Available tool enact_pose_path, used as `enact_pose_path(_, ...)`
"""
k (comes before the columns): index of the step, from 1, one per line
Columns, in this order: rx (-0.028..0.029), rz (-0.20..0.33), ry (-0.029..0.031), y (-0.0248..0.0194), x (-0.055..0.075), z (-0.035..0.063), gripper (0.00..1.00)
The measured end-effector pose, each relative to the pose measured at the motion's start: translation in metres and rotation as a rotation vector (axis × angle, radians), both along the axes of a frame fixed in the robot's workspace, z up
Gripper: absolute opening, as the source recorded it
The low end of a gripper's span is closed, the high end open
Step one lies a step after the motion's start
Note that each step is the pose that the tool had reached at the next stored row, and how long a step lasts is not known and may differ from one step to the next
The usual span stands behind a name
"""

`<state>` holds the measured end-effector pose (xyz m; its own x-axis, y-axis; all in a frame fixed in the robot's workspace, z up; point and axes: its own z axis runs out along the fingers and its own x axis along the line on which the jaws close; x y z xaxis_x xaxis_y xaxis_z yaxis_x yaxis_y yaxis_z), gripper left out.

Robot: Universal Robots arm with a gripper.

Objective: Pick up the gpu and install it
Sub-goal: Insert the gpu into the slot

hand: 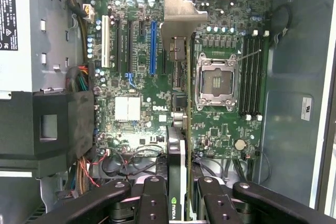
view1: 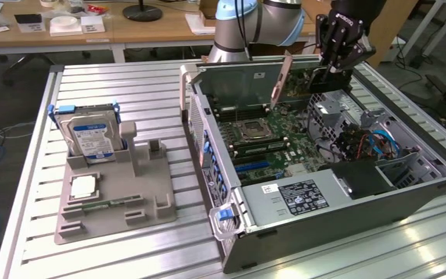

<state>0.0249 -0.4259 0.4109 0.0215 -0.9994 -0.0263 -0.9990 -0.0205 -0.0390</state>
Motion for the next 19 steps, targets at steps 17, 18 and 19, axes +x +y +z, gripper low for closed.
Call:
enact_pose_path(17, 0.0002, 0.0, -0.0001, -0.0001, -0.001, -0.0063, 0.27)
enact_pose_path(18, 0.0003, 0.0, -0.0001, 0.0, -0.0014, -0.0063, 0.27)
enact_pose_path(19, 0.0003, 0.0, -0.0002, -0.0001, -0.0018, -0.0063, 0.27)
